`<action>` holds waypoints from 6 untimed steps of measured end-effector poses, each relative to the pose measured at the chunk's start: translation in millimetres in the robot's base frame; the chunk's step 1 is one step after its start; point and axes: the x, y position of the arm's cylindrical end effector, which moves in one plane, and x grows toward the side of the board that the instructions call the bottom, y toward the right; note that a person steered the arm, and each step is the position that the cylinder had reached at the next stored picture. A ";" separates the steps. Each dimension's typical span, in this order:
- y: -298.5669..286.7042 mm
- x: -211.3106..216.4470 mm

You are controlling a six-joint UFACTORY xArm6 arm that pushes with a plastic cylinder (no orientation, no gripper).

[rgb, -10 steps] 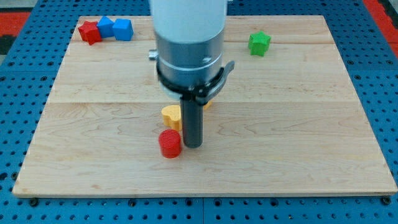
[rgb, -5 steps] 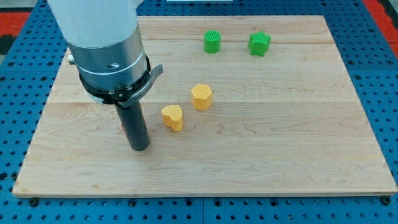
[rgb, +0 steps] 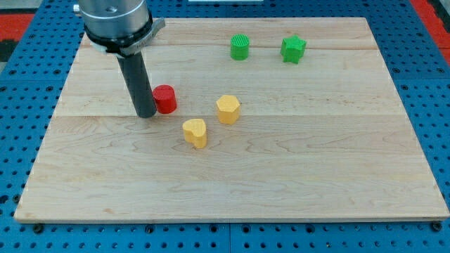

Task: Move the red circle towards the top left

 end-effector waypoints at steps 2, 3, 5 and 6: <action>36.5 -6.4; -3.1 -45.1; 36.8 -44.4; 9.5 -87.1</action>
